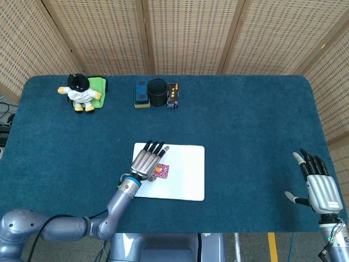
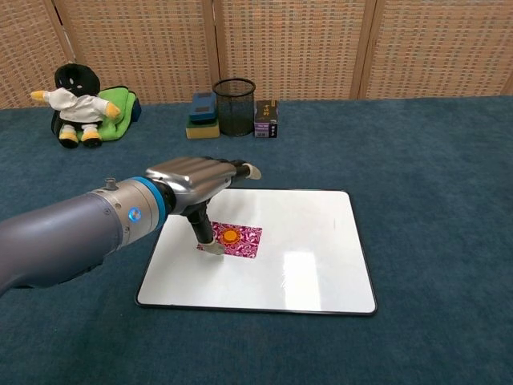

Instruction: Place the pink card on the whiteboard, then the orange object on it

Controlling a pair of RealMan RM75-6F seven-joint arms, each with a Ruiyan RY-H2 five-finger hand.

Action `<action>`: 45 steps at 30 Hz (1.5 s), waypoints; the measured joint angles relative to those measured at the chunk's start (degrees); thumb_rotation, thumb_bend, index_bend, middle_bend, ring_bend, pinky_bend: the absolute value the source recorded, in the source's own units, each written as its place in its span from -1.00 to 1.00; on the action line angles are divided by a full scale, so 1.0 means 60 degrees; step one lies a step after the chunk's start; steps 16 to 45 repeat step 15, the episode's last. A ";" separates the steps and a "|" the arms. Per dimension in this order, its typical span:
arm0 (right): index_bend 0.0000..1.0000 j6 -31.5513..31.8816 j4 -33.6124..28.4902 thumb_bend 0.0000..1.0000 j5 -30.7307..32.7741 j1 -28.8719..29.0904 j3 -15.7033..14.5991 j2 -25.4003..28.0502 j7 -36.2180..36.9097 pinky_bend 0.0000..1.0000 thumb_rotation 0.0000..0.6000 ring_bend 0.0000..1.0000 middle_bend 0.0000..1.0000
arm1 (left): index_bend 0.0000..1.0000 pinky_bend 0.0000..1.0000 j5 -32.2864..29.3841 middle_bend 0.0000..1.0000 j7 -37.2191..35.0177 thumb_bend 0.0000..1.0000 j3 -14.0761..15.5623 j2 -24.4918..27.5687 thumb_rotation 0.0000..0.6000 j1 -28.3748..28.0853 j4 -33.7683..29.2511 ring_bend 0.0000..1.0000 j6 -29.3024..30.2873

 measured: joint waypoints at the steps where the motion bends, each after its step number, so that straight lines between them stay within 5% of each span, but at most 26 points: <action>1: -1.00 0.0000 0.0003 -1.00 -0.0001 0.0000 -0.0001 -0.0001 0.0001 -1.00 1.00 -1.00 -1.00 | -1.00 -1.00 0.0099 -1.00 -0.0047 -0.71 0.0002 0.0129 1.00 0.0040 -0.0174 -1.00 0.0067; 9: -1.00 -0.0010 -0.0044 -1.00 -0.0038 0.0021 -0.0015 -0.0016 -0.0173 -1.00 1.00 -1.00 -1.00 | -1.00 -1.00 0.1798 -1.00 -0.0751 -0.74 0.0312 0.2225 1.00 0.0941 -0.2089 -1.00 0.1370; 15: -1.00 0.0036 -0.0111 -1.00 -0.0004 0.0008 -0.0001 -0.0044 -0.0319 -1.00 1.00 -1.00 -1.00 | -1.00 -1.00 0.3178 -1.00 -0.2001 -1.00 0.0986 0.4230 1.00 0.2466 -0.2792 -1.00 0.3014; 45: -1.00 0.0036 -0.0111 -1.00 -0.0004 0.0008 -0.0001 -0.0044 -0.0319 -1.00 1.00 -1.00 -1.00 | -1.00 -1.00 0.3178 -1.00 -0.2001 -1.00 0.0986 0.4230 1.00 0.2466 -0.2792 -1.00 0.3014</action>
